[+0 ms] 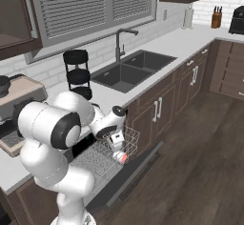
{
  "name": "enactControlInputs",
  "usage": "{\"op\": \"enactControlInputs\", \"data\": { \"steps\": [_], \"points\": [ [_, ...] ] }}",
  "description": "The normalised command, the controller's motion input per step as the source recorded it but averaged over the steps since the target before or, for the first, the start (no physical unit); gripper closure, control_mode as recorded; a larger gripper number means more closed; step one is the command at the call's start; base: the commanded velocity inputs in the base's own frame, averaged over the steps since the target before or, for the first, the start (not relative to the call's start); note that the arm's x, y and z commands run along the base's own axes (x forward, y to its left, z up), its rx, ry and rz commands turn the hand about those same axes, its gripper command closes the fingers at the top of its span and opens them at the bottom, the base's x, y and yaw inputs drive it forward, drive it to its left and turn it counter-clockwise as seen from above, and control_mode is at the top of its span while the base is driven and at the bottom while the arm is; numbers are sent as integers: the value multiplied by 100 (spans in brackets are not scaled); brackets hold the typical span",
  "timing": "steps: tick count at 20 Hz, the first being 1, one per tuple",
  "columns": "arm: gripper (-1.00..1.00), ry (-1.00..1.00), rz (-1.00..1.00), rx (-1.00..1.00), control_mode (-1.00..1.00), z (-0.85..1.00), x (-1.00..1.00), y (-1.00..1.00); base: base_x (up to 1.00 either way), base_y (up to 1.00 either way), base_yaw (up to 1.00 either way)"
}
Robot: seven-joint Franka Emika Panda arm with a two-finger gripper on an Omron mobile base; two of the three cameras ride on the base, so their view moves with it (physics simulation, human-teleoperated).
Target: Pick up the cup and bowl from the counter, place them in the dishwasher, and close the dishwasher door.
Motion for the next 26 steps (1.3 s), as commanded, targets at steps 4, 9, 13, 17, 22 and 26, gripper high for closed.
{"op": "enactControlInputs", "data": {
  "steps": [4,9,13,17,22,26],
  "points": [
    [100,30,-1,19,-100,-41,-14,-41,0,0,0],
    [100,40,-7,11,-100,-51,20,15,0,0,0],
    [100,34,-13,8,-100,-47,16,51,0,0,0],
    [100,22,-16,17,-100,-26,0,39,0,0,0],
    [100,16,-22,20,-100,-29,0,31,0,0,0],
    [100,13,-26,12,-100,-48,0,32,0,0,0]
  ]
}}
